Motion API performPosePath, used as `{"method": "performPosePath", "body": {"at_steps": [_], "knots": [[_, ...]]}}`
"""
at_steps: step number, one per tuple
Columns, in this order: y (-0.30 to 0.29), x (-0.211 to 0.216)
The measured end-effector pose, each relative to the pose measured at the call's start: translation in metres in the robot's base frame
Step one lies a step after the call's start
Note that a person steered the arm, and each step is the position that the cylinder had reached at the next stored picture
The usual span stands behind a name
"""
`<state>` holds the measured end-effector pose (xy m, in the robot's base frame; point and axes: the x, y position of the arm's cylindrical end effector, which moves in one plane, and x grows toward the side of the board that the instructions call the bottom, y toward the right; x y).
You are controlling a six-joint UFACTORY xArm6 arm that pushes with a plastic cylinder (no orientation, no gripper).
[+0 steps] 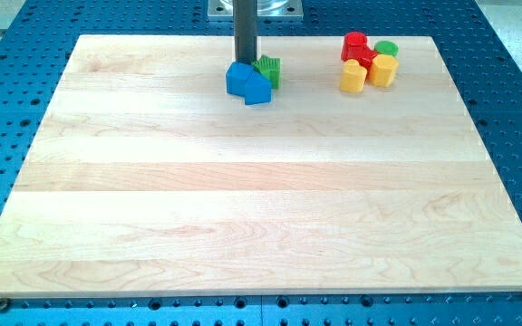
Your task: Push the red circle into the green circle
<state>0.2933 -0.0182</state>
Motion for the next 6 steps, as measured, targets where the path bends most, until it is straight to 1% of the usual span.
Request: {"method": "performPosePath", "body": {"at_steps": [1, 2, 3, 4, 5, 6], "knots": [[0.010, 0.017], [0.013, 0.010], [0.045, -0.039], [0.064, -0.071], [0.096, -0.088], [0.166, -0.088]]}}
